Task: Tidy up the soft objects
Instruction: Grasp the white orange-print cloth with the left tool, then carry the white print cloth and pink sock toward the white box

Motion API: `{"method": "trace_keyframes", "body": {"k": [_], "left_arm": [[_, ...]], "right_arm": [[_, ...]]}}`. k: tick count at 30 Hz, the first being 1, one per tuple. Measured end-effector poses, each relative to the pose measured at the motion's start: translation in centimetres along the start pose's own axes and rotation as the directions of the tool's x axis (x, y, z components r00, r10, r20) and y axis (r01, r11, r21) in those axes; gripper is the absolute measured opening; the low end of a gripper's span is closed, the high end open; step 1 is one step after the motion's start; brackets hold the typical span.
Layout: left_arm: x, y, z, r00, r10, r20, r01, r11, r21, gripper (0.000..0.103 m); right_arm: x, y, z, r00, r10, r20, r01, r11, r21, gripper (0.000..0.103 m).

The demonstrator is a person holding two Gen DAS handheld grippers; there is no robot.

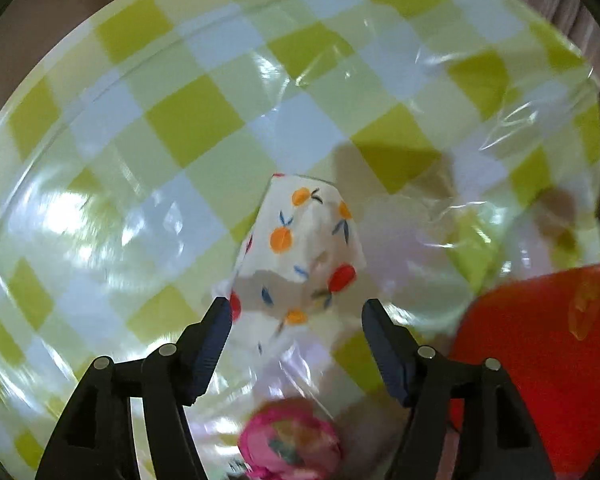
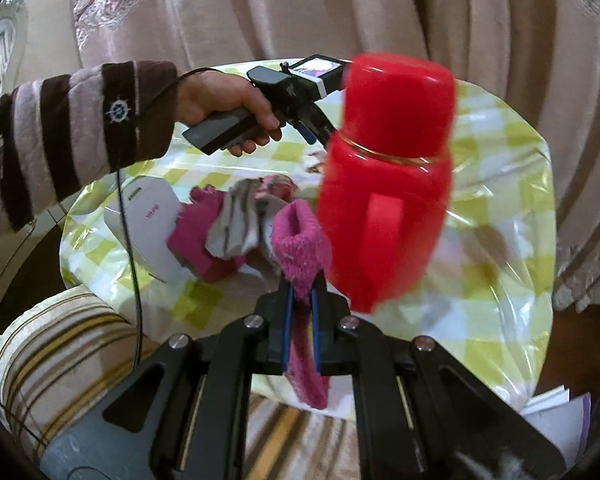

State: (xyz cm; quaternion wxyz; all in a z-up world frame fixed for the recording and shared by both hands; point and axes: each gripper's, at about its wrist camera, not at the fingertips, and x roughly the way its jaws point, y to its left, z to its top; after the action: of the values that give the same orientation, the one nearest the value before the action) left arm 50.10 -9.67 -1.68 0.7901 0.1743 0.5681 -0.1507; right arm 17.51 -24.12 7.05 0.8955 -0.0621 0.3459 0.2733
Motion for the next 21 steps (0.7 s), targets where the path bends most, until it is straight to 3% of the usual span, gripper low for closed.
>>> {"method": "trace_keyframes", "body": {"k": [3,8,11,13,15,18,21], "left_arm": [[1.6,-0.9,1.0,0.999,0.036,-0.029,-0.035,0.998,0.049,0.070],[3.5,-0.9,1.5,0.996,0.062,-0.068,-0.058,0.997,0.049,0.069],[3.5,-0.8,1.2,0.994,0.093,-0.052,-0.090,0.994,0.065,0.056],[3.3,-0.4,1.0,0.994,0.099,-0.045,-0.096,0.994,0.053,0.039],[2.9,0.3,0.8,0.994,0.104,-0.042,-0.103,0.994,0.039,0.030],[1.9,1.0,0.5,0.995,0.094,-0.035,-0.094,0.995,0.023,0.021],[-0.1,1.5,0.4,0.997,0.077,-0.008,-0.076,0.997,0.003,0.020]], "right_arm": [[-0.5,-1.1,-0.6,1.000,-0.013,-0.003,0.013,1.000,0.027,0.011],[-0.4,-2.0,-1.1,1.000,-0.018,-0.010,0.019,0.999,0.051,0.011],[-0.6,-2.7,-1.6,1.000,-0.019,-0.012,0.020,0.998,0.067,0.011],[-0.4,-3.2,-1.5,1.000,-0.017,-0.015,0.018,0.997,0.082,0.011],[-0.6,-3.4,-1.6,1.000,-0.016,-0.013,0.017,0.996,0.086,0.011],[-1.0,-3.6,-1.8,1.000,-0.019,-0.010,0.019,0.996,0.084,0.011],[-1.4,-3.4,-2.0,1.000,-0.027,-0.007,0.027,0.996,0.083,0.011]]}}
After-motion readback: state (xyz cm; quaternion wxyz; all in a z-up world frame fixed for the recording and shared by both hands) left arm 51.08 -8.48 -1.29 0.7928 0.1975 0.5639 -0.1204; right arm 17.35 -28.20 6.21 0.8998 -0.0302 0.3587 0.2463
